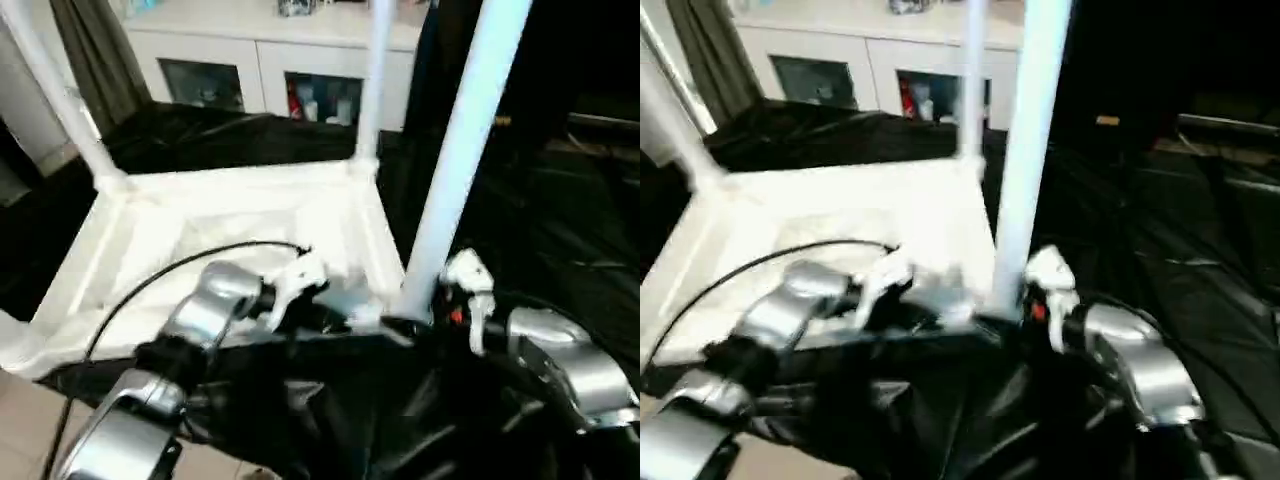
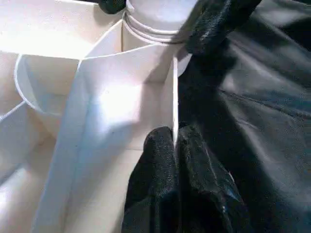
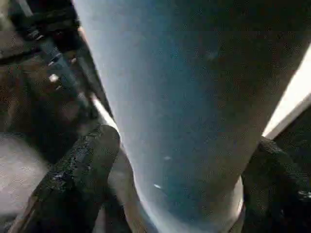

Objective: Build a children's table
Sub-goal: Rotate leg to tighten

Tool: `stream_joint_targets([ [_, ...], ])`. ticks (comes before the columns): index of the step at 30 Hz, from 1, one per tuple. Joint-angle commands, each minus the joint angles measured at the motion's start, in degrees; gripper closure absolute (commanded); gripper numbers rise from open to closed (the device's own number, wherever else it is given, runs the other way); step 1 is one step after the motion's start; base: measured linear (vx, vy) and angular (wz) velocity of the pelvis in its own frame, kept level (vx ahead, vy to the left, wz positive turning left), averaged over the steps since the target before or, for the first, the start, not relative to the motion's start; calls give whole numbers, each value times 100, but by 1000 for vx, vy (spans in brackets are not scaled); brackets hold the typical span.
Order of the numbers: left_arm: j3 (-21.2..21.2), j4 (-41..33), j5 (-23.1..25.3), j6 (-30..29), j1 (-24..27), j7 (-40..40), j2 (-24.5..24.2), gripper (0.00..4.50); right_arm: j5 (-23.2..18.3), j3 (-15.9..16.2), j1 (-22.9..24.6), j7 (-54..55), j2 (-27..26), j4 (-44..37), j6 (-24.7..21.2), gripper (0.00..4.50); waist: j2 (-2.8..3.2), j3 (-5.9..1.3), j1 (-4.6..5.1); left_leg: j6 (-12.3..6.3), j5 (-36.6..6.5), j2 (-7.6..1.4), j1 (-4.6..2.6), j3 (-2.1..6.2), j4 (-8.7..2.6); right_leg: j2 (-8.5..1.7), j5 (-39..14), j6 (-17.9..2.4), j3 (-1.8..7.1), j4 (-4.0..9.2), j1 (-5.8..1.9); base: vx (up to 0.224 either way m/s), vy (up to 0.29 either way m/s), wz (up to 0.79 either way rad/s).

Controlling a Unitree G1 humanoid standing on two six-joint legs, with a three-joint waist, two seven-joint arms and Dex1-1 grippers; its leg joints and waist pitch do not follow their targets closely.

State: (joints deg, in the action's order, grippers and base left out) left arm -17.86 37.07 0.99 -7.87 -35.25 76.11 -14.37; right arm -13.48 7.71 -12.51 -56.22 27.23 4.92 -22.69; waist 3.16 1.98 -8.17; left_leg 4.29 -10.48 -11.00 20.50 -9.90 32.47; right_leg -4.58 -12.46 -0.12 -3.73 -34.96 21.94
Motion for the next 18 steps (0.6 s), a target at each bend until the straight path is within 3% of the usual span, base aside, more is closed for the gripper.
stream_joint_targets([
  [1,-248,-226,-292,-74,114,467,85,450,-242,442,102,-517,48,-328,-135,73,-123,-261,-2,-432,-956,-249,-5,53,-337,-408,-908,-1164,270,456,-257,0,0,0],
  [11,-137,-518,-298,-234,198,586,-165,450,-234,477,33,-745,117,-229,-164,152,-154,-276,-23,-423,-791,-233,13,53,-322,-410,-715,-1199,261,425,-250,0,0,0],
  [12,-120,-526,-304,-256,188,540,-166,450,-228,491,-11,-745,81,-173,-154,169,-217,-270,-27,-450,-748,-228,20,49,-320,-412,-689,-1197,258,414,-257,0,0,0],
  [13,-118,-541,-310,-266,188,521,-171,450,-245,501,-30,-755,66,-151,-160,169,-190,-265,-33,-453,-742,-229,24,52,-324,-417,-759,-1184,254,420,-250,0,0,0],
  [18,-9,-495,-240,-273,185,121,-86,450,-104,467,-141,-378,-209,141,-64,188,-194,-256,-19,-382,-843,-235,7,51,-332,-419,-940,-1172,260,437,-233,0,0,0],
])
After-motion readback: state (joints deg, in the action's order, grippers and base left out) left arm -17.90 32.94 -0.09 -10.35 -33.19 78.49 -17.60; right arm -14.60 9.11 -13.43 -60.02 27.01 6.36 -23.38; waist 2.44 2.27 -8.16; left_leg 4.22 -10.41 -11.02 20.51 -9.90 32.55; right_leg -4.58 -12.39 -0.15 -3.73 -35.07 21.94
